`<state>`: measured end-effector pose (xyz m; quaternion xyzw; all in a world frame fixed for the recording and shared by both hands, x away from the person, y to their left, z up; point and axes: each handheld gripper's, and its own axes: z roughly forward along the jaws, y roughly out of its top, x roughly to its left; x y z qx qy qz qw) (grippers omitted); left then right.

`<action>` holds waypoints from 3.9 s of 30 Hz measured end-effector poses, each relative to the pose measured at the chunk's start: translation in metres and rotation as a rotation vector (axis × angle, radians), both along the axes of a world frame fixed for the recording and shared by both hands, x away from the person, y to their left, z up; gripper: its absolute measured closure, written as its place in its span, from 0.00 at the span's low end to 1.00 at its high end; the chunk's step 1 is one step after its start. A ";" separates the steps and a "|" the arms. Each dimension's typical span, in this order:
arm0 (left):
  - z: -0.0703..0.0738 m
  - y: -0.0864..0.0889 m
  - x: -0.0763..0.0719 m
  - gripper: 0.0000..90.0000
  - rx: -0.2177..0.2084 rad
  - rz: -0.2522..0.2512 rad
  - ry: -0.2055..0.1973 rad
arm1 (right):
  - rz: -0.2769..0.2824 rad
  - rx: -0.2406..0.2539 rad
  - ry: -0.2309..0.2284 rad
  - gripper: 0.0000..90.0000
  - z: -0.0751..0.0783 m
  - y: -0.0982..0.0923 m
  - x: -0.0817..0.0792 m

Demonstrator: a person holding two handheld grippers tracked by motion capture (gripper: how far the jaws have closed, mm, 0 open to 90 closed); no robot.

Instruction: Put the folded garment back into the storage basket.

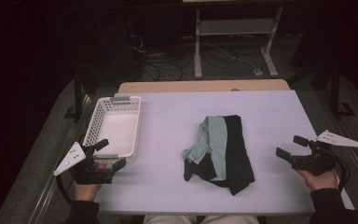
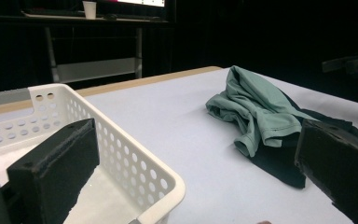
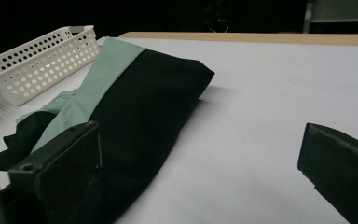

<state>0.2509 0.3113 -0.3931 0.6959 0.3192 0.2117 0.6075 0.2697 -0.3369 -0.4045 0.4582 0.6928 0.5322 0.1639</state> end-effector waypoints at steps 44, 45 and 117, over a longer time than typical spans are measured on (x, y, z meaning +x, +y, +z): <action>-0.004 0.001 -0.002 0.00 -0.012 0.014 -0.004 | 0.049 -0.053 -0.012 0.00 0.022 0.012 0.005; -0.004 0.001 -0.002 0.00 -0.013 0.014 -0.004 | 0.052 -0.053 -0.012 0.00 0.023 0.013 0.006; -0.003 -0.003 0.010 0.00 -0.044 -0.004 -0.029 | 0.195 -0.067 0.165 0.00 0.011 0.070 0.076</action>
